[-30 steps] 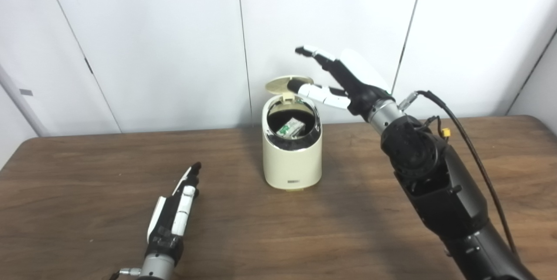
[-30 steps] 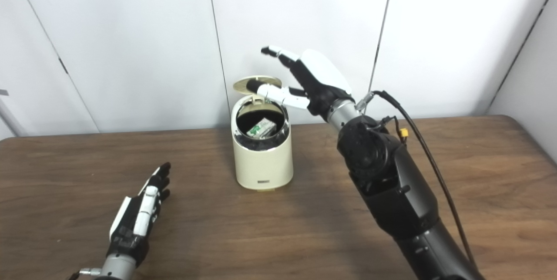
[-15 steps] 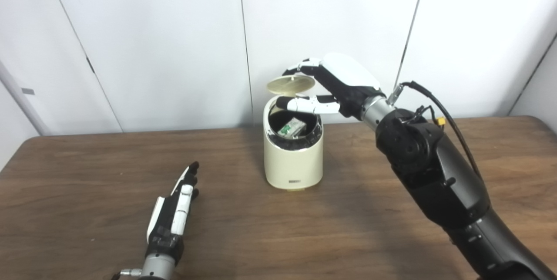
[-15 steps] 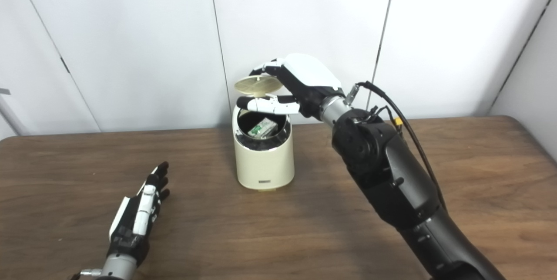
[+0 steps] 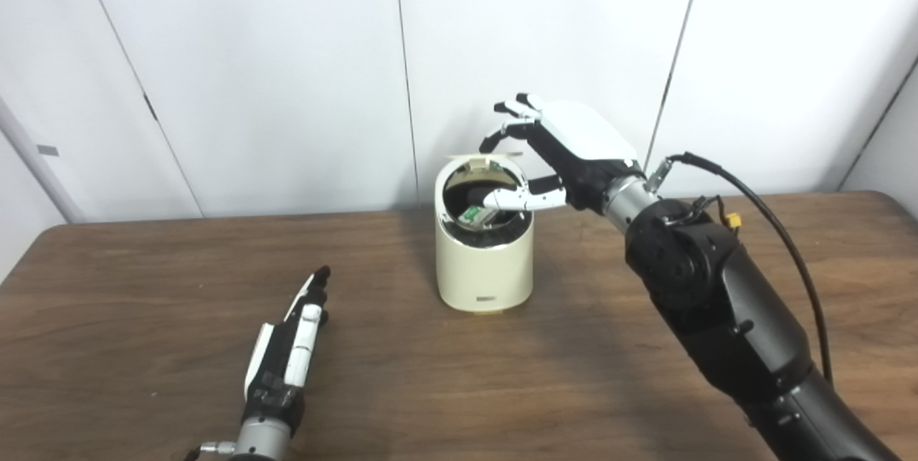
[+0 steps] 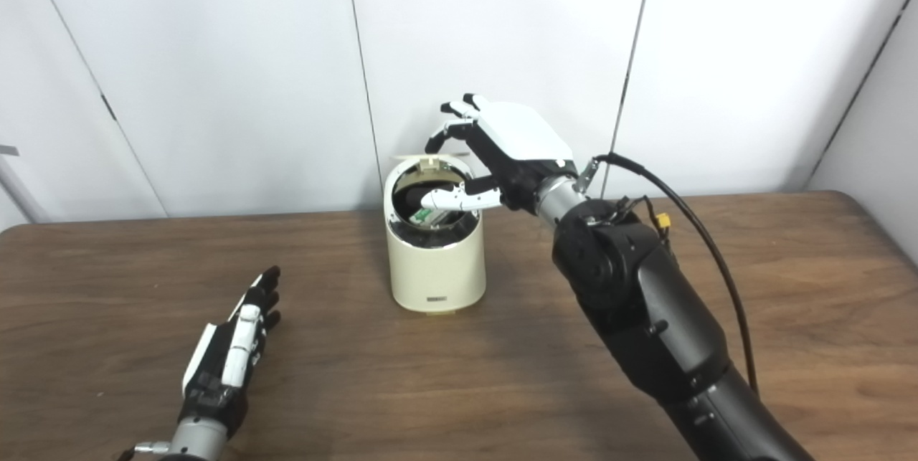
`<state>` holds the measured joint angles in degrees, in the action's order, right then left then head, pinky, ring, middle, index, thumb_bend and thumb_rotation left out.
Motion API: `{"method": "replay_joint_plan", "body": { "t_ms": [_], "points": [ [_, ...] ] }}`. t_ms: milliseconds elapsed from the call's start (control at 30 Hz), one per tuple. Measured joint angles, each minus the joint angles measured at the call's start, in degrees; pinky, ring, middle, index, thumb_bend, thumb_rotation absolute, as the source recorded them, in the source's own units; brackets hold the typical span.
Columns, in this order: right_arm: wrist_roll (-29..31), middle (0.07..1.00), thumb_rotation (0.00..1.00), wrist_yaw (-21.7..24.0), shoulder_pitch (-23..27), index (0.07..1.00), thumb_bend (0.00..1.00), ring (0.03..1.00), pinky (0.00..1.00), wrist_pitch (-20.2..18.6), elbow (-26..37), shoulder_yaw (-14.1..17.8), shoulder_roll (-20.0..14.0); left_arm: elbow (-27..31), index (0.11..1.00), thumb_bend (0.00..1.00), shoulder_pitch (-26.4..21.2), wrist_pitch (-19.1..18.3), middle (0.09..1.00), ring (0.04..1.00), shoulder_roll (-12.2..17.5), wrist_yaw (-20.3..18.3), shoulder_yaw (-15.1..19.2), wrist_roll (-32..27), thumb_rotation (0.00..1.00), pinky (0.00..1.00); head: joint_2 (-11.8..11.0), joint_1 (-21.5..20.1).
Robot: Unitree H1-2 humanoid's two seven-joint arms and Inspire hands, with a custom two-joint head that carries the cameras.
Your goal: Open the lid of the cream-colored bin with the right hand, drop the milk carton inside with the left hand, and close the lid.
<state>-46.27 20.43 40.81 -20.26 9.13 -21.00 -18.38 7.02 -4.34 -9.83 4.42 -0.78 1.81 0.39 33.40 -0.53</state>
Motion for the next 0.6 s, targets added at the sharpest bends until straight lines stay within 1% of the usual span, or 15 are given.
{"method": "replay_joint_plan", "body": {
  "t_ms": [133, 233, 300, 467, 600],
  "points": [
    [-0.54, 0.92, 0.68, 0.04, 0.0, 0.613, 0.54, 0.992, 0.92, 0.08, 0.26, -0.01, 0.03, 0.13, 1.0, 0.65, 0.0, -0.17, 1.0, 1.0, -0.03, -0.15, 0.04, -0.57, 1.0, 1.0, 0.09, 0.17],
    [-1.24, 0.902, 0.72, 0.06, 0.02, 0.594, 0.57, 0.986, 0.93, 0.11, 0.16, -0.2, 0.35, 0.91, 1.0, 0.65, 0.1, -0.5, 1.0, 1.0, -0.06, -0.15, -0.01, -0.75, 1.0, 1.0, 0.18, 0.35],
    [-1.89, 0.9, 0.72, 0.24, 0.02, 0.591, 0.57, 0.986, 0.93, 0.11, -0.06, -0.47, 0.8, 1.54, 1.0, 0.65, 0.12, -0.65, 1.0, 1.0, -0.06, -0.13, -0.11, -0.69, 1.0, 1.0, 0.26, 0.35],
    [-2.78, 0.923, 0.74, 2.17, 0.01, 0.611, 0.58, 0.999, 0.95, 0.14, -0.07, -1.05, 1.16, 1.69, 1.0, 0.66, 0.12, -0.73, 1.0, 1.0, -0.2, -0.11, -0.4, -0.55, 1.0, 1.0, 0.26, 0.09],
    [-3.1, 0.952, 0.72, 3.71, 0.01, 0.657, 0.57, 1.0, 0.96, 0.3, -0.06, -1.17, 1.1, 1.69, 1.0, 0.66, 0.12, -0.72, 1.0, 1.0, -0.2, -0.11, -0.41, -0.53, 1.0, 1.0, 0.35, 0.0]
  ]
}}
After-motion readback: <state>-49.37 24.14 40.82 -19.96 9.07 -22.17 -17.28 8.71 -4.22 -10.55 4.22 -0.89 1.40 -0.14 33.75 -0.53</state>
